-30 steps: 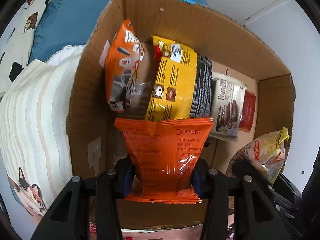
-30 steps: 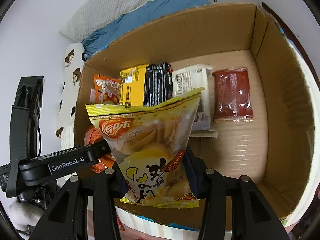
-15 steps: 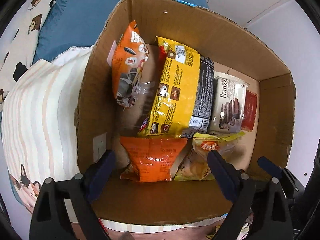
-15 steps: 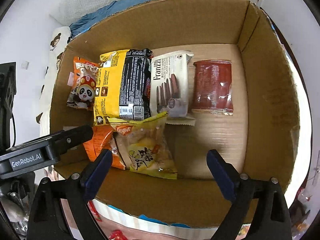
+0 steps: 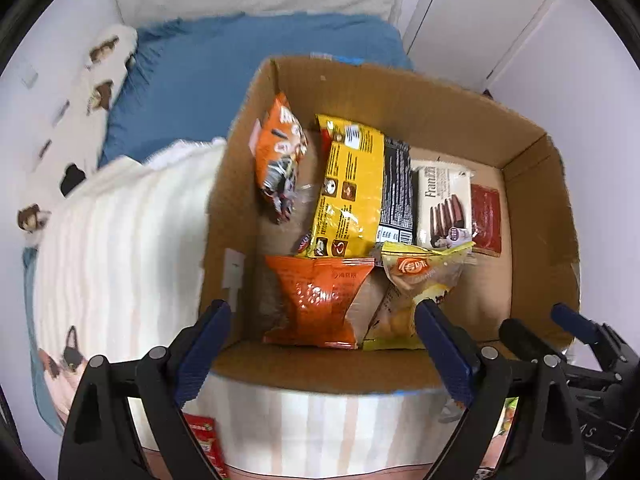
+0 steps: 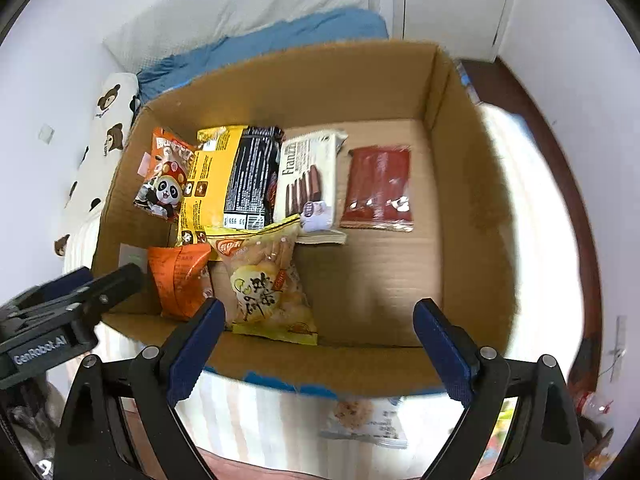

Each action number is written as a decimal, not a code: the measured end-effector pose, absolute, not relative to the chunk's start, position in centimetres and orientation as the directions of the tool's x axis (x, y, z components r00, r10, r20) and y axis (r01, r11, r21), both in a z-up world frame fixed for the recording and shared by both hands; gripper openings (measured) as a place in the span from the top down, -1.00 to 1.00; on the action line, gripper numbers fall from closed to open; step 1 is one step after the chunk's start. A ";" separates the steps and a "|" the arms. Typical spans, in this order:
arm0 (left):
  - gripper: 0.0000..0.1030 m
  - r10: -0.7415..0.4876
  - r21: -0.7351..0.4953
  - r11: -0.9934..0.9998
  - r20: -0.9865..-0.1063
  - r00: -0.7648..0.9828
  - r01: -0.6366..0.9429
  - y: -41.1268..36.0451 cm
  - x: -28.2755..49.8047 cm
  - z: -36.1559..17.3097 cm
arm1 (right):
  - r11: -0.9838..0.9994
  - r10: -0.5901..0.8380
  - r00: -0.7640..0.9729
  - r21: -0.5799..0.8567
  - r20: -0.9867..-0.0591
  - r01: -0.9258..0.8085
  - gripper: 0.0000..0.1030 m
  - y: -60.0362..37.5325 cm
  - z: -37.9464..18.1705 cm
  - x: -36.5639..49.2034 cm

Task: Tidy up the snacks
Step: 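Lift both tools out of the box back toward the loose snacks, then grasp the red spicy strip pack with the left tool while the right tool grasps the oat cookie pack, then carry both packs into the box and open both tools, then lift both tools out of the box toward the snacks on the floor, then grasp the small red packet with the left tool while the right tool grasps the panda chip bag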

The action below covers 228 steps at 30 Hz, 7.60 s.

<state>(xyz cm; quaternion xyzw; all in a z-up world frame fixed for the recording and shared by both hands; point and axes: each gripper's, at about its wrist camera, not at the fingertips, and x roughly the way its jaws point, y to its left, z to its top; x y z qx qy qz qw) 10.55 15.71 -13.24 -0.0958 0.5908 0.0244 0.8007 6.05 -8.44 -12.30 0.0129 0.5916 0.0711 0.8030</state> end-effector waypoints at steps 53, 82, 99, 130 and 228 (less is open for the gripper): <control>-0.12 -0.058 -0.104 0.893 -0.991 0.118 -0.439 24.6 -8.8 -28.3 | 0.970 0.168 0.284 0.210 -0.944 0.125 -0.89 -14.6 -20.0 -4.9; -0.22 -0.097 -0.097 0.989 -0.995 0.010 -0.115 17.0 -7.2 -29.6 | 0.964 0.254 0.041 0.257 -0.966 0.075 -0.34 -12.3 -26.9 -13.5; -0.04 -0.133 -0.129 0.969 -0.991 -0.007 -0.209 19.3 -7.2 -31.3 | 0.974 0.224 0.023 0.224 -0.974 0.042 -0.37 -10.5 -28.4 -12.0; 0.10 -0.474 -0.501 0.859 -0.856 0.207 -0.107 9.4 13.2 -11.0 | 0.945 0.323 0.364 0.320 -0.874 -0.069 0.11 -14.5 -6.6 1.6; -0.89 -0.088 -0.129 0.935 -0.987 0.137 -0.330 18.0 -17.8 -19.8 | 0.937 0.204 0.281 0.270 -0.938 0.223 -0.87 -23.6 -15.0 -21.5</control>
